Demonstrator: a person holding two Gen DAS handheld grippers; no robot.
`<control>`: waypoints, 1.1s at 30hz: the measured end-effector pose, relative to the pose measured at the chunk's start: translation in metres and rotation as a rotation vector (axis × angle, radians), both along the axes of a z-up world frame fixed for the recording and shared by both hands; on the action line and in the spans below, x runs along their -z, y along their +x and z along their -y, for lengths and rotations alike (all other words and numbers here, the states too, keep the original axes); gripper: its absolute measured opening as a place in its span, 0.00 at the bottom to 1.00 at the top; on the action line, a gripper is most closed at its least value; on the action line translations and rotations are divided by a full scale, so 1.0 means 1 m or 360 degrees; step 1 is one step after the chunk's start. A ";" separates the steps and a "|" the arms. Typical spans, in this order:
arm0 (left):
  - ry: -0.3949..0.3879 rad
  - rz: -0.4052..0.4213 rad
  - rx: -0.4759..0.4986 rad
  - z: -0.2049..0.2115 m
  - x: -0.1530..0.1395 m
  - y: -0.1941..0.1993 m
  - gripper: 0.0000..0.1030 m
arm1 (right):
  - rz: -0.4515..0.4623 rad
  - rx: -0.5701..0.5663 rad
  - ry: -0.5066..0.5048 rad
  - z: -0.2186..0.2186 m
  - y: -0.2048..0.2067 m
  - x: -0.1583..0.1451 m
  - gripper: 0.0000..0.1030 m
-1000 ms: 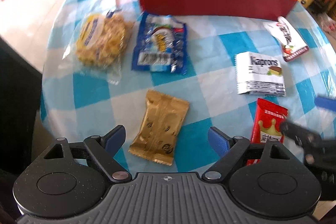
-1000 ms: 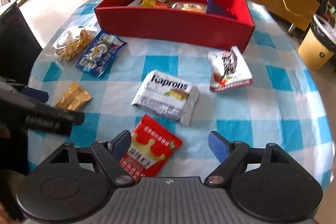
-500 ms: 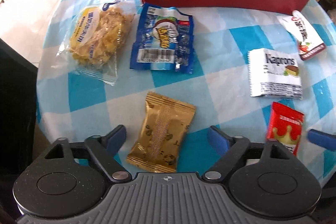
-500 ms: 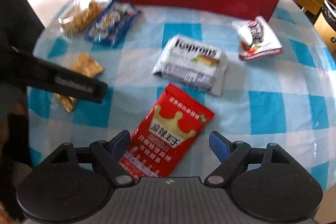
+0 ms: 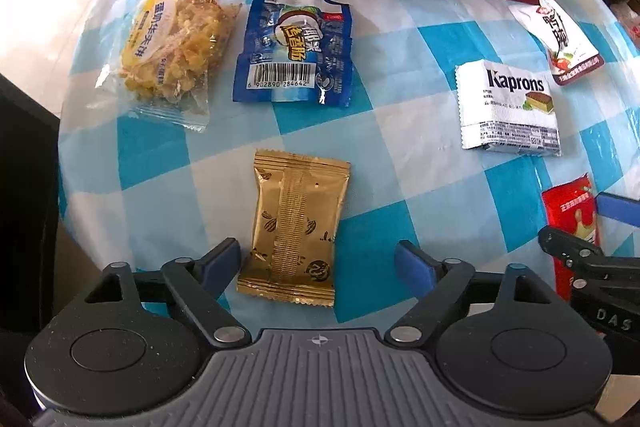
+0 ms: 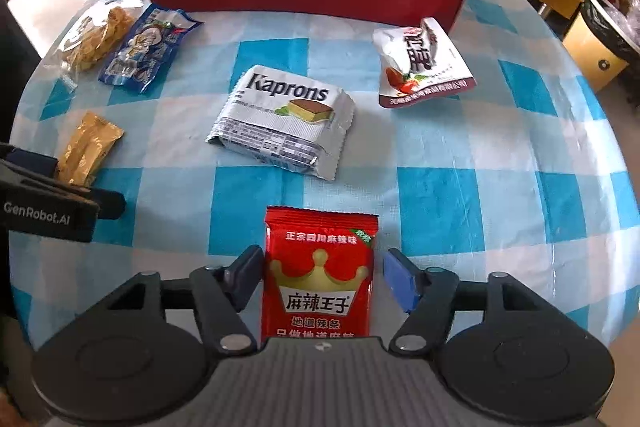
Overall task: Organize snacks
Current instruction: 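Grasp the red spicy-strip packet with right gripper while left gripper grasps gold cookie packet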
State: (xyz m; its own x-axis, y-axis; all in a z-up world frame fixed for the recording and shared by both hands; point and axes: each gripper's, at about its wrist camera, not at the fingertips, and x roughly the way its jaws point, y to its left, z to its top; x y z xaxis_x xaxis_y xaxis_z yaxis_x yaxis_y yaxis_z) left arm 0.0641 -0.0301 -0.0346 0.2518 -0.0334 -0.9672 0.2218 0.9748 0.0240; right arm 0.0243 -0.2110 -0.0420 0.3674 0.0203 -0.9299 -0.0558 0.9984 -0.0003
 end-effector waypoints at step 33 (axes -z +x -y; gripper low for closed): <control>-0.0082 0.0093 0.0109 0.019 -0.016 -0.010 0.47 | 0.0135 -0.0139 0.0077 0.002 -0.006 -0.031 0.44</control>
